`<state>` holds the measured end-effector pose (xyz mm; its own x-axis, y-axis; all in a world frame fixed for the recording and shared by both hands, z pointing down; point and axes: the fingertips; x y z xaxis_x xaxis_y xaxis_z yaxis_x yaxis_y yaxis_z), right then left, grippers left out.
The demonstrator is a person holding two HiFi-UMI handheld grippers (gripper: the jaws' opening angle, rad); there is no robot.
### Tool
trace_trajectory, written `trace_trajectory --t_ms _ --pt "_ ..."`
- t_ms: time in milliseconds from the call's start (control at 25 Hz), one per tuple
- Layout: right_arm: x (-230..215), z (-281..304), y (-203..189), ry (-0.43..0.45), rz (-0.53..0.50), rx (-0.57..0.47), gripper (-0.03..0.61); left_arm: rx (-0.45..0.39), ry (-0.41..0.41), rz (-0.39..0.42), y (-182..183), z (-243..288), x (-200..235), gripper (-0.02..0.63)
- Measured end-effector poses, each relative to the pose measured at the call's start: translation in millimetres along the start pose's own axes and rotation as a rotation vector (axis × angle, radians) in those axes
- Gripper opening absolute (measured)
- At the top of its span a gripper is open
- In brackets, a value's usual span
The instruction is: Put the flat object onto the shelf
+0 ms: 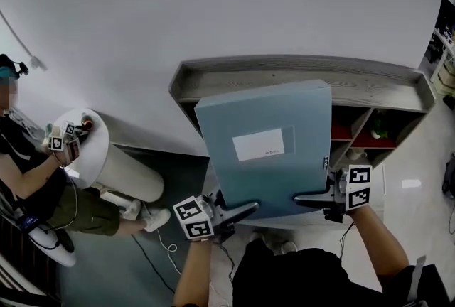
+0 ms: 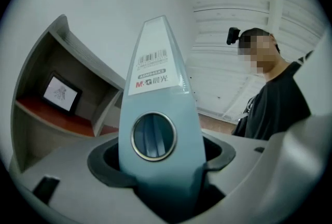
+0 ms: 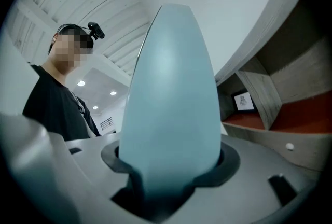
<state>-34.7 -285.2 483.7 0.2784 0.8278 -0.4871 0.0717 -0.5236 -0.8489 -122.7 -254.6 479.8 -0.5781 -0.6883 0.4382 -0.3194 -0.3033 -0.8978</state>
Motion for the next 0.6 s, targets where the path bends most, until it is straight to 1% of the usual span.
trace_trajectory --t_ms 200,360,520,600 --pt "-23.0 34.8 54.9 -0.043 -0.066 -0.037 0.278 0.016 -0.073 0.057 65.5 4.9 34.4 0.327" --pt "-49.7 68.6 93.4 -0.078 -0.116 -0.056 0.281 0.019 -0.107 0.103 114.1 2.5 69.5 0.327" --pt "-51.2 79.0 120.0 -0.111 -0.188 -0.094 0.296 0.019 -0.136 0.167 142.7 5.4 74.7 0.331" --pt "-37.8 87.6 142.2 -0.147 -0.227 -0.103 0.296 0.020 -0.165 0.189 166.4 4.5 67.7 0.333"
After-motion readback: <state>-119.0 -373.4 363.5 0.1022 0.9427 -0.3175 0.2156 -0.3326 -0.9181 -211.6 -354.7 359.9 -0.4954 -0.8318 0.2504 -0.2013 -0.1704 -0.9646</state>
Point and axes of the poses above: the fingertips, and each gripper's own axes: z forward along the fingers, x to its left, y out of its top, and after that the axes turned 5 degrees about -x, right-handed
